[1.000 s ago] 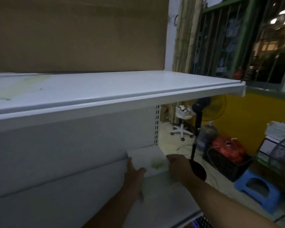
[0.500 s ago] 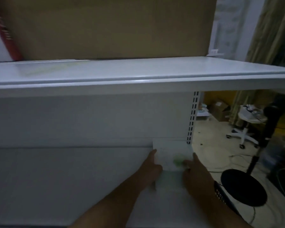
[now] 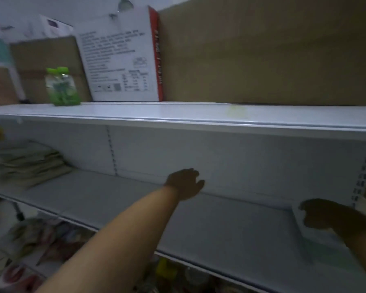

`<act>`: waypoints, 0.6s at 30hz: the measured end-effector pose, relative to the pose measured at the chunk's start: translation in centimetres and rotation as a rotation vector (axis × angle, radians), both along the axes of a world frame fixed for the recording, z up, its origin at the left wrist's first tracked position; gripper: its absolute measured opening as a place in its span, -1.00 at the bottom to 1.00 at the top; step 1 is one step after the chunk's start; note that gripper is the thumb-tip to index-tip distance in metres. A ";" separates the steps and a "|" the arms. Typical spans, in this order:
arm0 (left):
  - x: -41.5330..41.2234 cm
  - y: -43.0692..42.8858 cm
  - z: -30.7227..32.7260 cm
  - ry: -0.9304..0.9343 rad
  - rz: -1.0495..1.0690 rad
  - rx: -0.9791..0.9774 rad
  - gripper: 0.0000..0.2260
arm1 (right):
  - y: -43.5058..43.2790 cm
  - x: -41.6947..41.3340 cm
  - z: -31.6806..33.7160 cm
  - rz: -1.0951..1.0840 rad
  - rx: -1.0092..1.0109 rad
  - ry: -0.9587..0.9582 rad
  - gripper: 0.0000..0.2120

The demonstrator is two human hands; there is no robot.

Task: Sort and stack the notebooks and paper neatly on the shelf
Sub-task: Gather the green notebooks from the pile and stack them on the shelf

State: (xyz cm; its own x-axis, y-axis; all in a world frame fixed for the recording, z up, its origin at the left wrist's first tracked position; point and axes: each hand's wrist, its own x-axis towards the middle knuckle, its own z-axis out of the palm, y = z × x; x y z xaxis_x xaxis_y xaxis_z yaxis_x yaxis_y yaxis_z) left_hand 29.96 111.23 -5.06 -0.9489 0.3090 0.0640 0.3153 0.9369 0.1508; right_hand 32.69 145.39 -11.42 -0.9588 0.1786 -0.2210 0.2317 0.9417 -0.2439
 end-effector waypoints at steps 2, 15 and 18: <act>0.2 -7.4 1.7 -0.007 0.088 -0.100 -0.48 | -9.1 -0.5 3.2 0.160 0.209 -0.011 -0.36; 11.2 -42.6 4.7 -0.030 0.623 -0.233 -0.46 | -55.9 -0.8 4.8 1.153 0.264 0.275 -0.42; 12.8 -47.2 3.1 -0.102 0.686 -0.205 -0.44 | -60.7 -1.7 4.3 1.226 0.286 0.250 -0.41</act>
State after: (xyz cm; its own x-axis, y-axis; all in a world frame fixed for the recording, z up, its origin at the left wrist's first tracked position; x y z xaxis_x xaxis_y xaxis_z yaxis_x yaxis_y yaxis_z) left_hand 42.81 64.01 -1.99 -0.9315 -0.3625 -0.0308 -0.3607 0.9312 -0.0516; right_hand 31.00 84.67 -7.08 -0.5387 -0.8350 -0.1125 -0.8424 0.5313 0.0906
